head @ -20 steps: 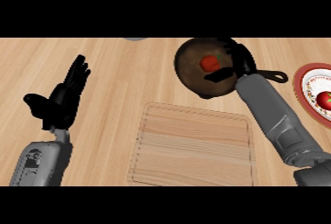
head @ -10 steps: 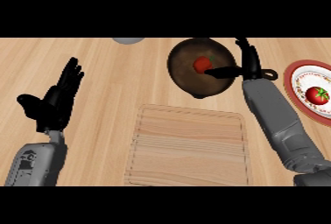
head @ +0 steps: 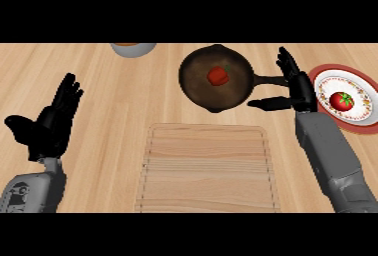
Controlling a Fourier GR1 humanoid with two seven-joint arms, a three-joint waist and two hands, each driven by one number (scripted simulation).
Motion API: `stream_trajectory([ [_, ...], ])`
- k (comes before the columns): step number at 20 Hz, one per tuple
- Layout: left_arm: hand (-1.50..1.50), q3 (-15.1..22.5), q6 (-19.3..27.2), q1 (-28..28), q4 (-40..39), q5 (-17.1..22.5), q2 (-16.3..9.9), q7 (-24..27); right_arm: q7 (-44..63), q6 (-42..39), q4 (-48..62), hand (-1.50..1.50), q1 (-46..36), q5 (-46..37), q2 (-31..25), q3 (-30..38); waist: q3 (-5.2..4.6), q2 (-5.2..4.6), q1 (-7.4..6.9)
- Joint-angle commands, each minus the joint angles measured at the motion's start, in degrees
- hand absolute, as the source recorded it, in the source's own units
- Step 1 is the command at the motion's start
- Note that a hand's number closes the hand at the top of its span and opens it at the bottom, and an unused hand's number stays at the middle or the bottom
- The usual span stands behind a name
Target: Pick the bell pepper from the cutting board and place it in the pan
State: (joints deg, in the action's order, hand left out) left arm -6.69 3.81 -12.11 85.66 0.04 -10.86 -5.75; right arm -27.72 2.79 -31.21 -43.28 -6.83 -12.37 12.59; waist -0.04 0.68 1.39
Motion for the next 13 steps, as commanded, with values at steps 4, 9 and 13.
stream_trajectory([
  [4, 0.0, -0.96, -0.42, 1.51, -1.16, -0.36, -0.93, 1.21, 8.77, -7.84, -25.15, -1.5, 15.12, 3.33, -1.5, -3.7, -0.11, 0.38, 1.57],
  [9, 0.0, -1.57, -0.24, -1.41, -0.36, 0.34, -1.51, -2.1, 17.06, -11.42, -45.62, -1.5, 28.83, 6.63, -3.27, -5.06, -0.07, 0.06, 1.1],
  [13, 0.0, -1.55, -0.96, -1.81, -3.91, 0.15, -0.73, 2.4, 27.03, -6.89, -60.2, -1.5, 33.88, 3.46, -2.84, -7.55, -0.04, -0.42, -0.25],
])
